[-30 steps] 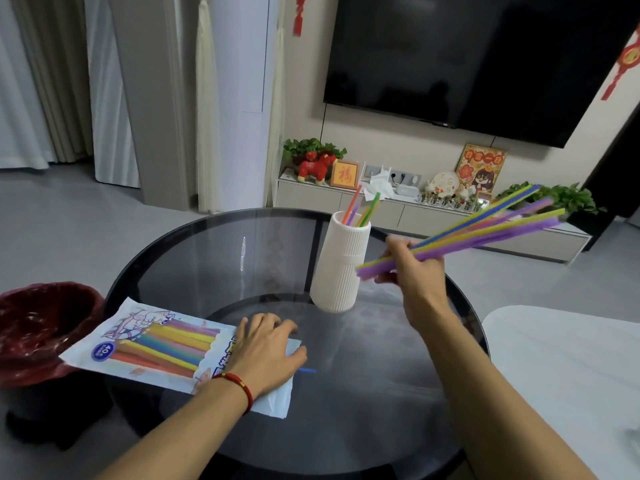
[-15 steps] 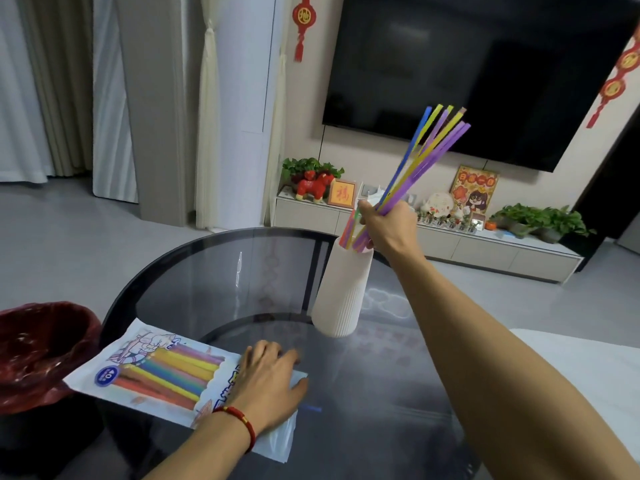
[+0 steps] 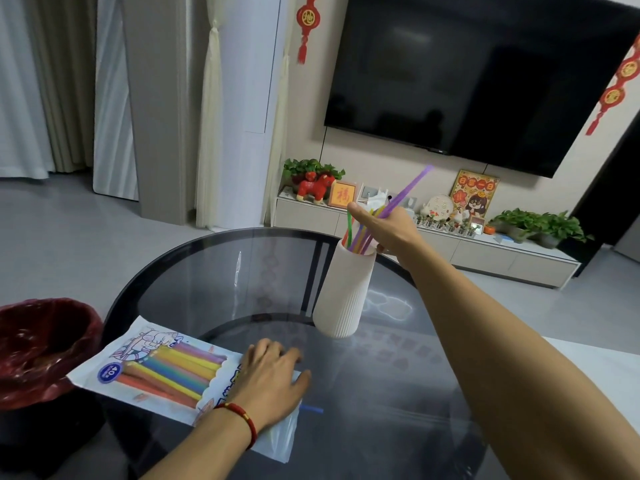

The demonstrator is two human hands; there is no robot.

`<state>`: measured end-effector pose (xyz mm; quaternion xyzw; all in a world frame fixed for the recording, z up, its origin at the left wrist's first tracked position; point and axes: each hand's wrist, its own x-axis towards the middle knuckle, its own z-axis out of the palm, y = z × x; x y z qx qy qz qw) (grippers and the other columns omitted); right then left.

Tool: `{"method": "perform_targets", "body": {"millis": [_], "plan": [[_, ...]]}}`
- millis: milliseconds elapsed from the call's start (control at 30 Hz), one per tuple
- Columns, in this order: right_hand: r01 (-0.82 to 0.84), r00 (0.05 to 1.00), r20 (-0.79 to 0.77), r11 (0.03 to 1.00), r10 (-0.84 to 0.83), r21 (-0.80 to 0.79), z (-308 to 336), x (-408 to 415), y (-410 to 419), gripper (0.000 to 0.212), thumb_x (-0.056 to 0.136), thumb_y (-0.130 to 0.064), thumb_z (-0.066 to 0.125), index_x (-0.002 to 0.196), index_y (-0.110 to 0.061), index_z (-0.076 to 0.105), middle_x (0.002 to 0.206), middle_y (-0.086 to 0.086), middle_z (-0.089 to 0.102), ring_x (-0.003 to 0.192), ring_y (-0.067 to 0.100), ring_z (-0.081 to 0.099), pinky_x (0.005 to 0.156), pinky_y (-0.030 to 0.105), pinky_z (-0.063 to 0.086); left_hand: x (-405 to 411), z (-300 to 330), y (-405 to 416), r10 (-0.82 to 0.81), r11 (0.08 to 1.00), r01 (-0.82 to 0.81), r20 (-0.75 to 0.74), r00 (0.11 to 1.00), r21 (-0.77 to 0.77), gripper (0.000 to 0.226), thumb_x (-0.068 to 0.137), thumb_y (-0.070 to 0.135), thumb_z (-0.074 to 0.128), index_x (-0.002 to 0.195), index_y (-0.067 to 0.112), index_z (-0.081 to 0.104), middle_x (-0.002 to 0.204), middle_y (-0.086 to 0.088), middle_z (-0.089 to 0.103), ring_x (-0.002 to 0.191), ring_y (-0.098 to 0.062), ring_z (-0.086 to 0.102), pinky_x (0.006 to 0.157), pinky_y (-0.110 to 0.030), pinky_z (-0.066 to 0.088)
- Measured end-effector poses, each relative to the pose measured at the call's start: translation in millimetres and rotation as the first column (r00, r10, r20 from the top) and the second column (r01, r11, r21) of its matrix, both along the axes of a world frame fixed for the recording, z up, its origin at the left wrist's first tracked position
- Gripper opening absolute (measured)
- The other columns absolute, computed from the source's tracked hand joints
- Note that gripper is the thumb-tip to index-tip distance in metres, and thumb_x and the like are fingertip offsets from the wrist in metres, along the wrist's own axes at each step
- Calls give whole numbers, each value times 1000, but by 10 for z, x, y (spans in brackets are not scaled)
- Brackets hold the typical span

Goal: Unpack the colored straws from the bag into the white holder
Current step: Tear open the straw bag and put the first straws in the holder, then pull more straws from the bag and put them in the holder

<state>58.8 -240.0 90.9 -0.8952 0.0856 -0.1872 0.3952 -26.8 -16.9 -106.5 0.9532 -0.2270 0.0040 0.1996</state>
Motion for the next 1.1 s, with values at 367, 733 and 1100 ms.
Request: {"method": "perform_targets", "body": {"millis": [367, 733, 1100], "plan": [[39, 976, 219, 994, -15, -105, -26, -128, 17, 56, 101, -34, 66, 148, -12, 46, 132, 15, 64, 110, 25, 64, 91, 40, 55, 4, 24, 81, -20, 1000, 20, 37, 999, 2, 45, 94, 55, 40, 131, 30, 50, 127, 5, 49, 128, -17, 34, 111, -34, 28], [61, 854, 519, 996, -17, -69, -308, -765, 3, 33, 107, -27, 40, 127, -11, 60, 122, 9, 68, 109, 20, 64, 93, 41, 55, 58, 132, 632, -226, 864, 324, -277, 934, 386, 139, 45, 98, 53, 151, 43, -18, 165, 12, -12, 150, -11, -17, 116, -59, -18], [-450, 887, -256, 848, 386, -280, -1893, -1515, 328, 14, 90, -26, 65, 97, -19, 75, 92, -1, 72, 80, 15, 66, 78, 36, 56, 17, 198, 552, -326, 813, 431, -306, 894, 391, 148, 45, 84, 70, 150, 37, -23, 164, 14, 3, 151, -8, -7, 112, -65, -20]]}}
